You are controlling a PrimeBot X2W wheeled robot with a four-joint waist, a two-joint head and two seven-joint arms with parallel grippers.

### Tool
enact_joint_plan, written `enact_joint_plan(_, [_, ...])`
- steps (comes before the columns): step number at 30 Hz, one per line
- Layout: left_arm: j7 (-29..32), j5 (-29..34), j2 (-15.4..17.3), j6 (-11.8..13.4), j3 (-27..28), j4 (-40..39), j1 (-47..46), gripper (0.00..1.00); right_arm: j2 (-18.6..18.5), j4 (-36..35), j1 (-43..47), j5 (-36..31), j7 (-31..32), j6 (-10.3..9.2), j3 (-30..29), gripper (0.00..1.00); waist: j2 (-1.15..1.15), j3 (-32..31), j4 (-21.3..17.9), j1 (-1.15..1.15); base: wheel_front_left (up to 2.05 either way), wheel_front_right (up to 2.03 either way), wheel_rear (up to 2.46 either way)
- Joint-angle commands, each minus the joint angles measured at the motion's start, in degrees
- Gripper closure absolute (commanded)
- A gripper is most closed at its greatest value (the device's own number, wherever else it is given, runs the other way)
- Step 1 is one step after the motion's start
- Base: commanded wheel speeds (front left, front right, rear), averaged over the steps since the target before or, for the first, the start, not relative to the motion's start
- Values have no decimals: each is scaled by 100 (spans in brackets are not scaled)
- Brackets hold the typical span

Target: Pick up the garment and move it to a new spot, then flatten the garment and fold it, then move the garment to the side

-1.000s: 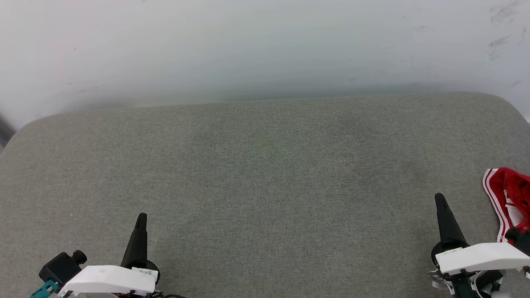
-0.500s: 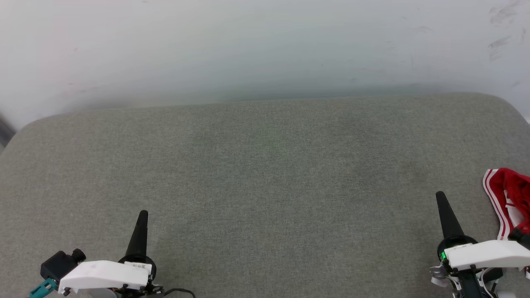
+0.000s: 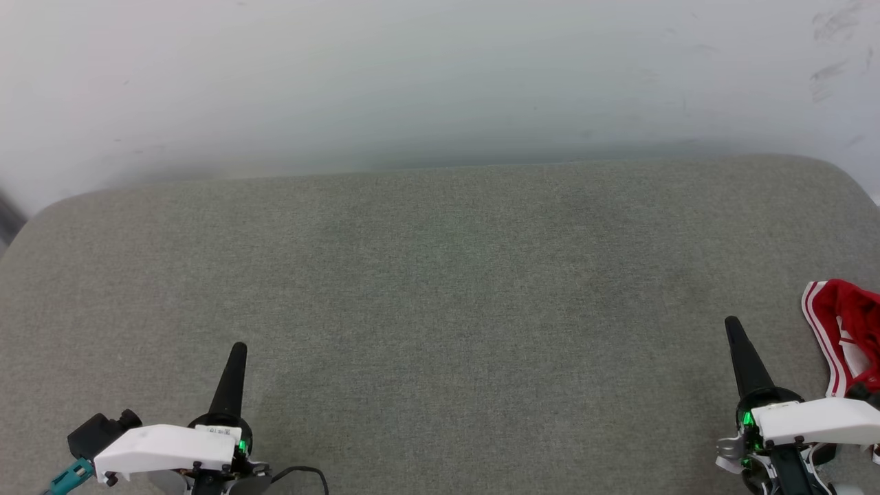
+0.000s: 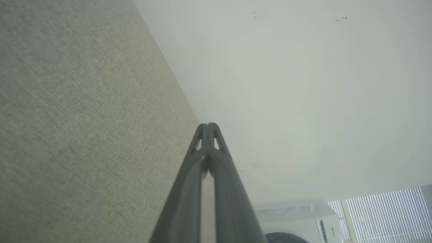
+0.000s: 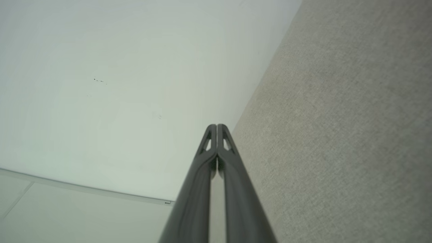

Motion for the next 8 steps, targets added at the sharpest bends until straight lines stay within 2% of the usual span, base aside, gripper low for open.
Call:
enact_joint_plan(1, [33,-104,3,0,10,-14,-110,100,-8,-21,-113,114,36,1,-16,100,0,-1,0,0,0,0,0])
enact_joint_plan(8, [127,-437,-5,0,33,50,-176,100,-6,2,-134,477,133,1,-47,100,0,-6,2,0,0,0,0])
